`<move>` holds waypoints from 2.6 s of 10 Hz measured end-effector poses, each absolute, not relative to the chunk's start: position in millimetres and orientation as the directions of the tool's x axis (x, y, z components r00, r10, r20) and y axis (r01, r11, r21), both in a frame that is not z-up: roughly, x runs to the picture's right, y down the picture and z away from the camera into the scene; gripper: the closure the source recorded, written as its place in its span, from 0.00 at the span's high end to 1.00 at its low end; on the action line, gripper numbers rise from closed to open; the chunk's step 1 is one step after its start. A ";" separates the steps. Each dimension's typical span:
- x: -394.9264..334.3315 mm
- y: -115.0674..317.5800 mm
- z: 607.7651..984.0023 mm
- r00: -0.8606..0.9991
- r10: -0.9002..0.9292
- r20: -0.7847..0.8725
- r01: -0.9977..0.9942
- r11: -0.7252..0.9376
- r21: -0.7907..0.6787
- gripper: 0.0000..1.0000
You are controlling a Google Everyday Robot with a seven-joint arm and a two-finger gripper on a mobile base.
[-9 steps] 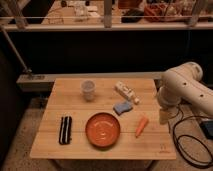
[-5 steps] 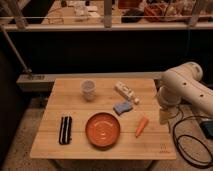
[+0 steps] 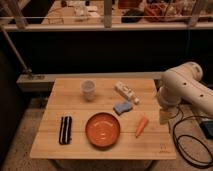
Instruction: Place the white sponge in the ceramic cup
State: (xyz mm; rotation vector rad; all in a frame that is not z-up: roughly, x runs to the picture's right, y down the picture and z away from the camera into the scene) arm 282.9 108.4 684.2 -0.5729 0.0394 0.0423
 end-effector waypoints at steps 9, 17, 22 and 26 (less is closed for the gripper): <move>257.6 101.2 696.6 1.000 0.018 -0.021 -0.027 0.848 -0.530 0.80; 222.9 89.4 718.7 1.000 0.003 0.015 0.005 0.855 -0.518 0.79; 207.4 88.9 727.5 0.999 0.006 0.045 0.018 0.858 -0.513 0.80; 201.6 88.9 731.6 0.998 0.005 0.062 0.027 0.861 -0.508 0.80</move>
